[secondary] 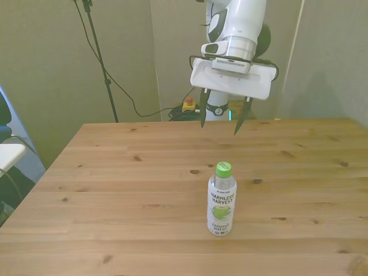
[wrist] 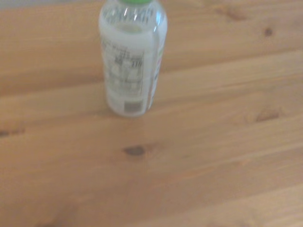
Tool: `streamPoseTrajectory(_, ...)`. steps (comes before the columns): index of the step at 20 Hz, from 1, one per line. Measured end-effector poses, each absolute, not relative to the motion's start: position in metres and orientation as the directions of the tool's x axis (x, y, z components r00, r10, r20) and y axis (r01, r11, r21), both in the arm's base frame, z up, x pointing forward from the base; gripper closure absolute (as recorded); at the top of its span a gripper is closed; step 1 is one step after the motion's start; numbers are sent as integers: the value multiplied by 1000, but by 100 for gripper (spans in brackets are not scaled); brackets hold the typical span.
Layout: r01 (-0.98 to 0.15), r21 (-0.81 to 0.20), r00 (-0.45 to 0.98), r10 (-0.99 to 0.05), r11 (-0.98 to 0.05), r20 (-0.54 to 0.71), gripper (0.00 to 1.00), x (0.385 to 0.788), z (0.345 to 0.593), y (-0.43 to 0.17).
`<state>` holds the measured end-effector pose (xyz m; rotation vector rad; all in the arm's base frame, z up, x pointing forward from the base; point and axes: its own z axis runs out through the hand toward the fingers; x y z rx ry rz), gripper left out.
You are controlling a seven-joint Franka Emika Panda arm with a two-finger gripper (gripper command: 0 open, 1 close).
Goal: Stand the water bottle
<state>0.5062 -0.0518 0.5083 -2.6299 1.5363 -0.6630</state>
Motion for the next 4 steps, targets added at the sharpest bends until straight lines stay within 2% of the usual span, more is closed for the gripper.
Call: streamPoseTrajectory(4, -801, -180, 525, -815, -570, 247, 0, 478, 518, -53)
